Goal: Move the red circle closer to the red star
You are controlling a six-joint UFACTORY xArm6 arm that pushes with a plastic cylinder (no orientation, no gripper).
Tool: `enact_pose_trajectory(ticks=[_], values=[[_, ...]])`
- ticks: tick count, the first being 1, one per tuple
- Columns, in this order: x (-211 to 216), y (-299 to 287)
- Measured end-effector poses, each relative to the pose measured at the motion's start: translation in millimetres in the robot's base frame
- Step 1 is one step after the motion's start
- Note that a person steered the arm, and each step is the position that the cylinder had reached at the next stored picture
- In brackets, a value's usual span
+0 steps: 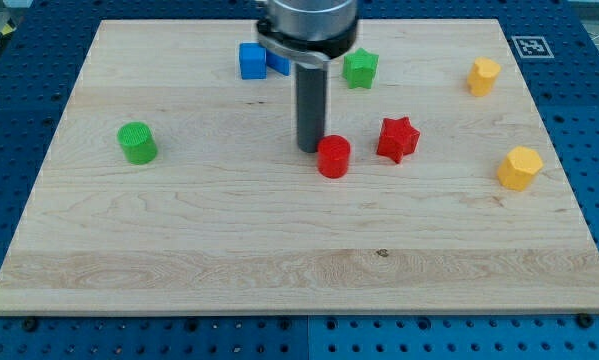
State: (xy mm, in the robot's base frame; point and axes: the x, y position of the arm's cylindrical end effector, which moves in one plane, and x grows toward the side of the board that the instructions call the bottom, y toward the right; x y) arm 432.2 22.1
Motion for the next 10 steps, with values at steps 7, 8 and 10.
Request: enact_pose_trajectory(ticks=[7, 8, 10], values=[[69, 22], [69, 22], [54, 52]])
